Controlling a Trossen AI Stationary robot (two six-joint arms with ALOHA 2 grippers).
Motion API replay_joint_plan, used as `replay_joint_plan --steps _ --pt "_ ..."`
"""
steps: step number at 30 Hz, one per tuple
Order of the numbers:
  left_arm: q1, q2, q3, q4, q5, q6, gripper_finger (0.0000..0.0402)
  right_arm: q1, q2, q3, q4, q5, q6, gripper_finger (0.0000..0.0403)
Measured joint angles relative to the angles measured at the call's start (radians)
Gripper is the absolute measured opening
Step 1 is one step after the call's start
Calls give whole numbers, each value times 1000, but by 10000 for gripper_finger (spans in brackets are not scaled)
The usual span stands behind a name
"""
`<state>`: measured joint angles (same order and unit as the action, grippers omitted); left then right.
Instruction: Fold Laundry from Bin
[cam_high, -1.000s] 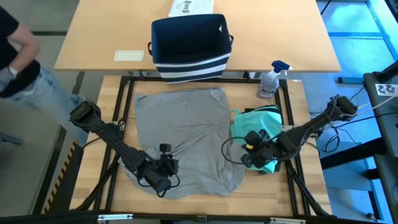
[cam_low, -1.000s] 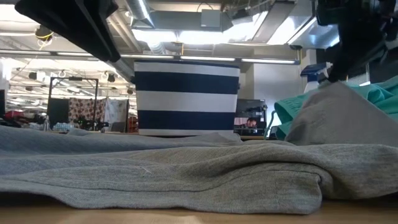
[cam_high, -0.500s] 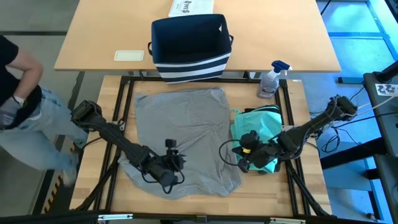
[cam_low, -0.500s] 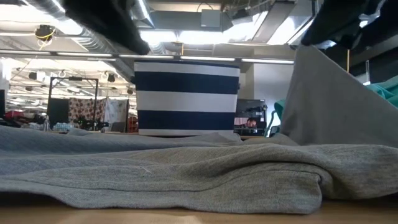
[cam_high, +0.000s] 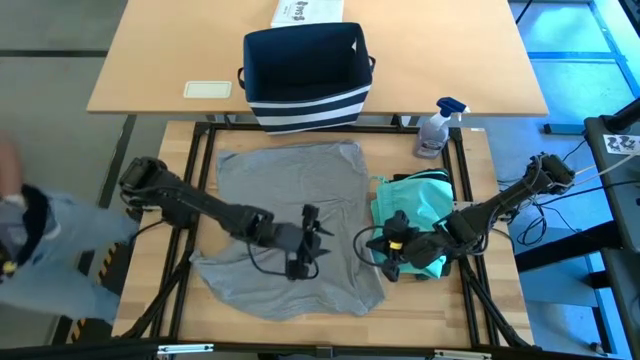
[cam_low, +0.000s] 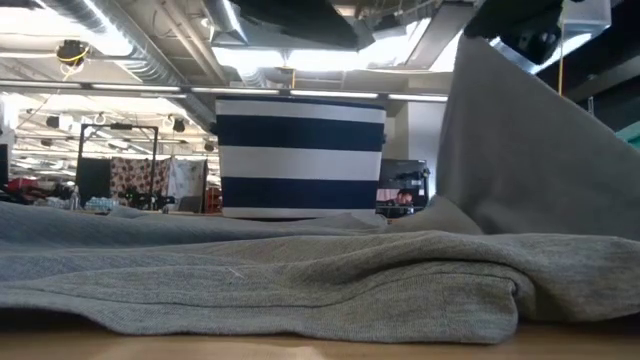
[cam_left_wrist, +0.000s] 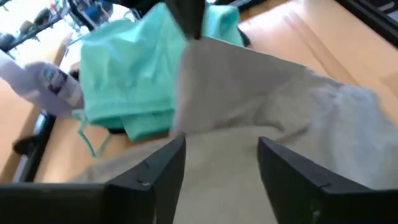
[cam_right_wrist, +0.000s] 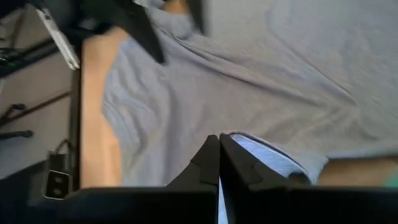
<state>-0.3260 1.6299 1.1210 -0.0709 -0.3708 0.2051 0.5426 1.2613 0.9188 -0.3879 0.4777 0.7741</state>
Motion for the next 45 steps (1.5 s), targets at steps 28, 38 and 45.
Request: replay_joint_plan --steps 28,38,45 --pt "276 167 0 365 709 224 231 -24 40 0 258 -82 -130 0" --pt "256 165 0 408 755 216 231 -113 81 1 348 -186 -194 0" --pt "252 165 0 369 759 215 211 -133 119 1 405 -254 -211 0"
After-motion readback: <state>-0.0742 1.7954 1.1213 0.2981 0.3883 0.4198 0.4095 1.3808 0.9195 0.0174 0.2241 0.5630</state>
